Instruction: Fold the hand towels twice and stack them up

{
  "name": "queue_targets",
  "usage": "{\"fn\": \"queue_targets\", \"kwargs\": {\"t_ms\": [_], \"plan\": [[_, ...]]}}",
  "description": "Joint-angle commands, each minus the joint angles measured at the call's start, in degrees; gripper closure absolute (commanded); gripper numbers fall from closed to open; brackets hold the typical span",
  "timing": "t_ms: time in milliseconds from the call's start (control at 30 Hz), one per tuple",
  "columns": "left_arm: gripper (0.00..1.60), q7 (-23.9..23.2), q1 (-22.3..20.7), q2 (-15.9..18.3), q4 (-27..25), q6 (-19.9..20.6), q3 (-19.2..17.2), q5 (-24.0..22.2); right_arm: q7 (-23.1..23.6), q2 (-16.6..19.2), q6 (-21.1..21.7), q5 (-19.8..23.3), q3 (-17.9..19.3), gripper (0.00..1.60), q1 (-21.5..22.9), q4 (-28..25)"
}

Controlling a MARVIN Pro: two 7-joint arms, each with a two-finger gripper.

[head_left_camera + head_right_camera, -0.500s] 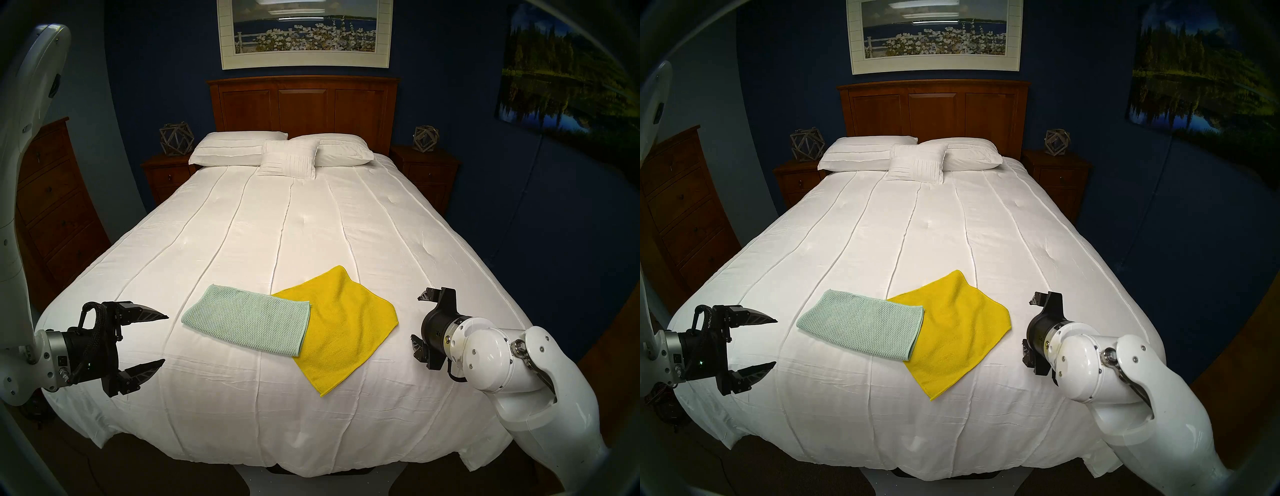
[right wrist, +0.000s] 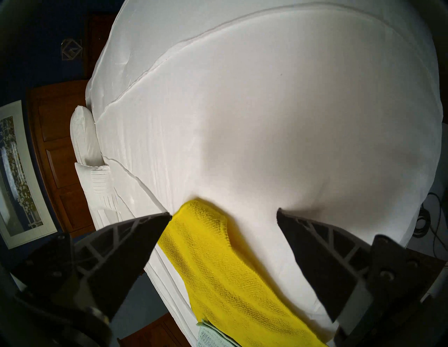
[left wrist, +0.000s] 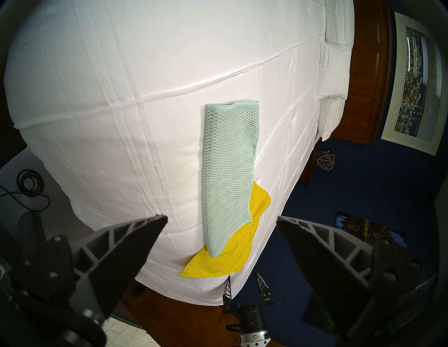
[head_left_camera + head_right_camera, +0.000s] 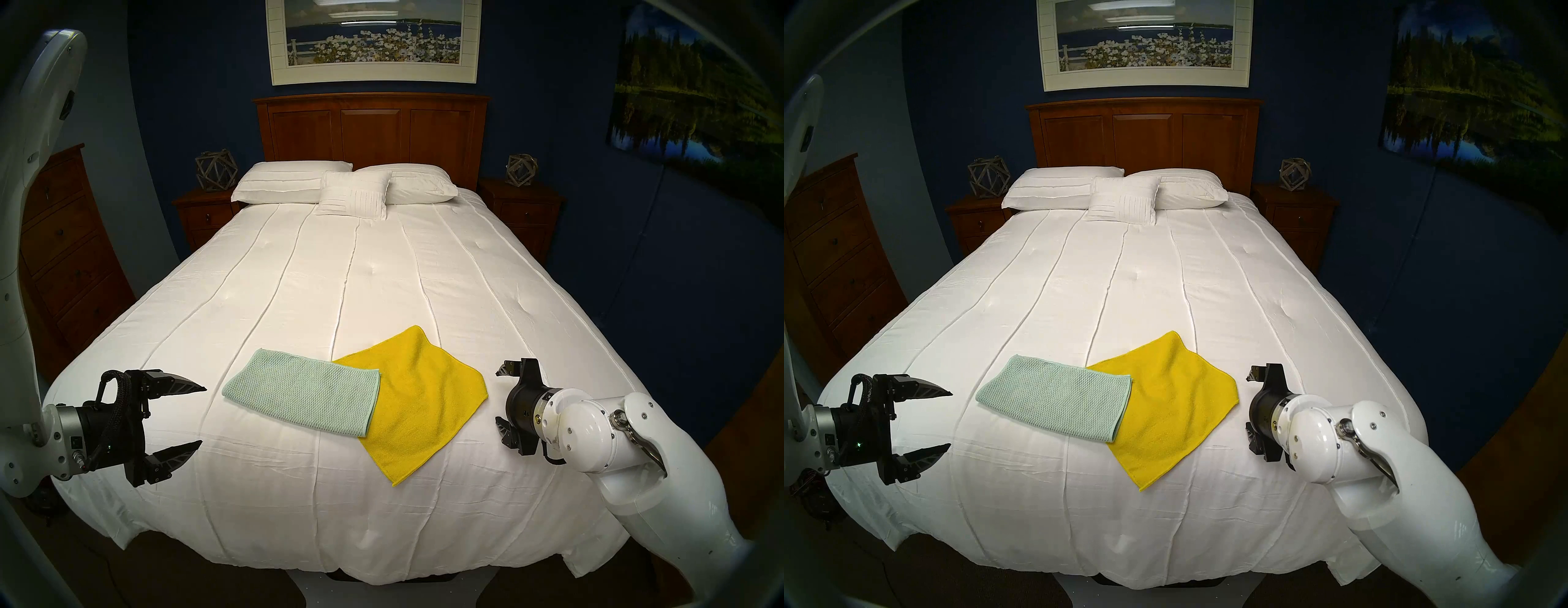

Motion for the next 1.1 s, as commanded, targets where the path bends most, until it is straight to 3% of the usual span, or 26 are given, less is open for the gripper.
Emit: {"fn": "queue_targets", "kwargs": {"t_ms": [0,167,200,267,333,433,533,567,667,1000,1067], "plan": [[0.00,-0.2,-0.1,0.1,0.0,0.0,0.0,-0.1,1.2,-1.6,1.9,-0.9,-1.6,0.00,4.9,0.8],[0.00,-0.2,-0.1,0.1,0.0,0.0,0.0,-0.1,0.6,-1.9,2.3,-0.9,-2.3,0.00,6.3,1.7],[0.00,-0.2,-0.1,0.1,0.0,0.0,0.0,-0.1,0.4,-1.9,2.5,-0.9,-2.4,0.08,6.5,1.9],[0.00,-0.2,-0.1,0.1,0.0,0.0,0.0,-0.1,0.0,-1.8,2.7,-0.8,-2.5,0.33,6.9,2.3],[0.00,-0.2,-0.1,0.1,0.0,0.0,0.0,-0.1,-0.6,-1.9,2.8,-0.5,-2.6,0.85,7.1,2.7],[0.00,-0.2,-0.1,0.1,0.0,0.0,0.0,-0.1,-1.4,-1.3,3.0,-0.1,-2.3,0.97,6.5,2.6],[0.00,-0.2,-0.1,0.1,0.0,0.0,0.0,-0.1,-2.1,-0.1,2.9,0.2,-1.0,1.31,4.9,1.8],[0.00,-0.2,-0.1,0.1,0.0,0.0,0.0,-0.1,-2.1,-0.1,2.9,0.2,-1.0,1.31,4.9,1.8],[0.00,-0.1,-0.1,0.1,0.0,0.0,0.0,-0.1,-2.6,1.7,2.4,0.8,1.3,1.58,2.3,-0.1],[0.00,-0.1,-0.1,0.1,0.0,0.0,0.0,-0.1,-4.7,8.1,0.0,3.2,8.2,1.60,-6.0,-4.8],[0.00,-0.1,-0.1,0.1,0.0,0.0,0.0,-0.1,-4.4,8.0,-0.4,2.8,10.1,1.60,-8.2,-6.0]]}}
